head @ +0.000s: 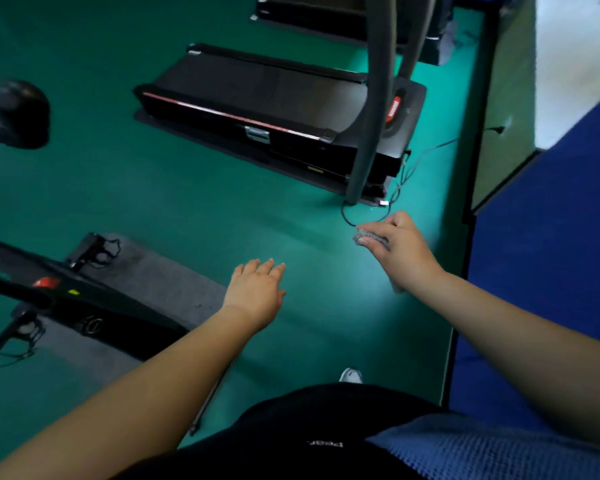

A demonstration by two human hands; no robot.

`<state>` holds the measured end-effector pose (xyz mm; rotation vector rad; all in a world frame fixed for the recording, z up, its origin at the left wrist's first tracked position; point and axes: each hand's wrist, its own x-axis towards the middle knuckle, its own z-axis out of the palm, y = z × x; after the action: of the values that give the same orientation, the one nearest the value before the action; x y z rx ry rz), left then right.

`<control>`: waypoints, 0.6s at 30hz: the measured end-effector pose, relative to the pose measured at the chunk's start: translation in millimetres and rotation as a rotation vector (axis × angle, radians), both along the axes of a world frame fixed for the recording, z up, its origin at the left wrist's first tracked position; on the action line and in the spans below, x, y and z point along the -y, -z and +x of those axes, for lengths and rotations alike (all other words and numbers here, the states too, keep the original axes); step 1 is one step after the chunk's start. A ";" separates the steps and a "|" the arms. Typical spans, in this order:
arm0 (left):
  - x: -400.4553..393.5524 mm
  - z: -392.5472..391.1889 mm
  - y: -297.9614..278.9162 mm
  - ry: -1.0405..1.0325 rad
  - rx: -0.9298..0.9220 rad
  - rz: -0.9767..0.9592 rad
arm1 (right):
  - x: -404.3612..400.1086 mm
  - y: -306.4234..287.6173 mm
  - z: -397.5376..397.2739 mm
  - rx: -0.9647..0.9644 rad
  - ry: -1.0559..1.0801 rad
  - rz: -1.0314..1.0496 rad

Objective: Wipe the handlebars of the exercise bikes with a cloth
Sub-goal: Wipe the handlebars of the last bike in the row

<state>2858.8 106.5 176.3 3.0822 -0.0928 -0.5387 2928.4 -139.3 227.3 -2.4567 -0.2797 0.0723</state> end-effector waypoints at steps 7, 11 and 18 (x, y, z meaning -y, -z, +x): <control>14.0 35.9 -6.2 -0.211 0.017 -0.047 | -18.4 7.2 77.0 -0.040 -0.204 -0.024; -6.4 55.2 -3.5 -0.296 0.006 -0.039 | -58.9 6.4 116.0 -0.055 -0.310 0.005; -65.3 110.7 -1.1 -0.403 0.002 -0.015 | -127.6 3.3 189.3 -0.048 -0.418 0.017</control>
<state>2969.5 171.8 177.4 2.9606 0.5087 -0.5073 3117.7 -11.7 224.0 -2.3388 -0.7639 0.3049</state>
